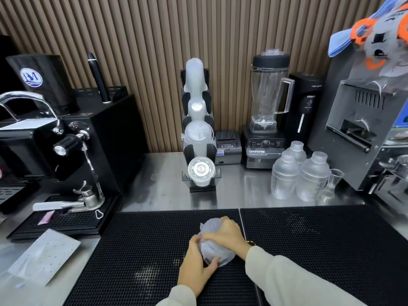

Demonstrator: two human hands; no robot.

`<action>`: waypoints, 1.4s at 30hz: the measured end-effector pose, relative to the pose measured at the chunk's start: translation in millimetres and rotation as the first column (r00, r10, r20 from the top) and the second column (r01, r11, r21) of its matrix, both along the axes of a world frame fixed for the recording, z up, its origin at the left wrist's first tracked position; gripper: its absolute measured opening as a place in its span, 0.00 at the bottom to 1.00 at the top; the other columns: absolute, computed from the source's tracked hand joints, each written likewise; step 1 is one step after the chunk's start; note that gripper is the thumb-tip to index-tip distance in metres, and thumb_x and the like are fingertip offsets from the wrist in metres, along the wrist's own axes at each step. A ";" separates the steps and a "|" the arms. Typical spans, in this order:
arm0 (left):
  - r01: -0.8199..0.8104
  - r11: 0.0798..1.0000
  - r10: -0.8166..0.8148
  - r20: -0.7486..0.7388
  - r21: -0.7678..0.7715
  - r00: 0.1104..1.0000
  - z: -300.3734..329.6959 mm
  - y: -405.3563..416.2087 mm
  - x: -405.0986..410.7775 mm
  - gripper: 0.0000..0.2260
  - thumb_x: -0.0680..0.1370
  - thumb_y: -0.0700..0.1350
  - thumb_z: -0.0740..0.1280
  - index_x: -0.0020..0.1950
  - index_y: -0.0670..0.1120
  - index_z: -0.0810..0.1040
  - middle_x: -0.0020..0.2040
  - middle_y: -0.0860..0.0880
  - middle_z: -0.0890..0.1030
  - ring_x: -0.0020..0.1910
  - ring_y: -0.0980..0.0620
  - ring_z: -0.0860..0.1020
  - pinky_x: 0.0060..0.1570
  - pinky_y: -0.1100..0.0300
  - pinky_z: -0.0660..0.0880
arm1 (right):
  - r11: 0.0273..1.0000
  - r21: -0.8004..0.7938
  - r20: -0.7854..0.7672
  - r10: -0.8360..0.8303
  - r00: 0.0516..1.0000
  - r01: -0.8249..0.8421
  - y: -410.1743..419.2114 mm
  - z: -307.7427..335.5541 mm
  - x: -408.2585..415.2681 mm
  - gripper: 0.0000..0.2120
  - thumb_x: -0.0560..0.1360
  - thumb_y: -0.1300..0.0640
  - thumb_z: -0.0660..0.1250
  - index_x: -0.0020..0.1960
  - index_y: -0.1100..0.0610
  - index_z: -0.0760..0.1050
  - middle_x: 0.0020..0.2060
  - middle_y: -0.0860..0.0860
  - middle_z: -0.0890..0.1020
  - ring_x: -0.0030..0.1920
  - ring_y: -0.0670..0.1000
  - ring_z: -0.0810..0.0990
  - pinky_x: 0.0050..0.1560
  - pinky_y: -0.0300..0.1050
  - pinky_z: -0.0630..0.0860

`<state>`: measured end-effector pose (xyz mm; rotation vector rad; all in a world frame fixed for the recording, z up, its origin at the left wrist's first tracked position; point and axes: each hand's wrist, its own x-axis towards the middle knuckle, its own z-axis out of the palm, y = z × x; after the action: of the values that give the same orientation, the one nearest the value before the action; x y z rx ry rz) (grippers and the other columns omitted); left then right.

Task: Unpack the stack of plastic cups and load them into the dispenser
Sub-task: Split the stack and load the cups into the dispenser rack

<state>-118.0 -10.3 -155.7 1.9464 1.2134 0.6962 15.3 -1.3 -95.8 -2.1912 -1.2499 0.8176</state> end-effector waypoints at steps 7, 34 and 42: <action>0.011 0.997 -0.017 0.078 0.074 0.997 -1.5 7.6 -8.7 0.14 0.70 0.44 0.74 0.45 0.50 0.69 0.46 0.51 0.71 0.43 0.60 0.71 0.45 0.71 0.69 | 0.999 -0.036 0.012 0.027 1.000 -0.026 -1.6 3.6 -2.2 0.52 0.43 0.31 0.62 0.62 0.57 0.69 0.59 0.55 0.75 0.63 0.57 0.72 0.63 0.50 0.71; 0.338 0.914 -0.226 -0.409 0.225 0.884 33.2 31.3 -3.1 0.15 0.69 0.54 0.68 0.48 0.49 0.66 0.50 0.54 0.66 0.42 0.55 0.70 0.43 0.59 0.73 | 0.982 0.024 -0.515 -0.149 0.844 0.188 11.8 64.3 27.6 0.14 0.64 0.53 0.74 0.38 0.57 0.70 0.41 0.53 0.79 0.42 0.50 0.78 0.45 0.44 0.77; 0.420 0.864 -0.102 -0.719 0.279 0.687 37.1 43.5 6.4 0.30 0.70 0.64 0.60 0.68 0.49 0.65 0.67 0.52 0.63 0.66 0.48 0.61 0.63 0.55 0.61 | 0.992 0.005 -0.444 -0.108 0.889 0.123 8.7 78.2 35.6 0.14 0.66 0.51 0.74 0.40 0.57 0.71 0.39 0.52 0.78 0.38 0.48 0.76 0.36 0.40 0.73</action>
<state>-111.6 33.2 -118.6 2.8476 1.1903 0.0385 51.0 7.4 -17.7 -1.8834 -0.8884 1.1567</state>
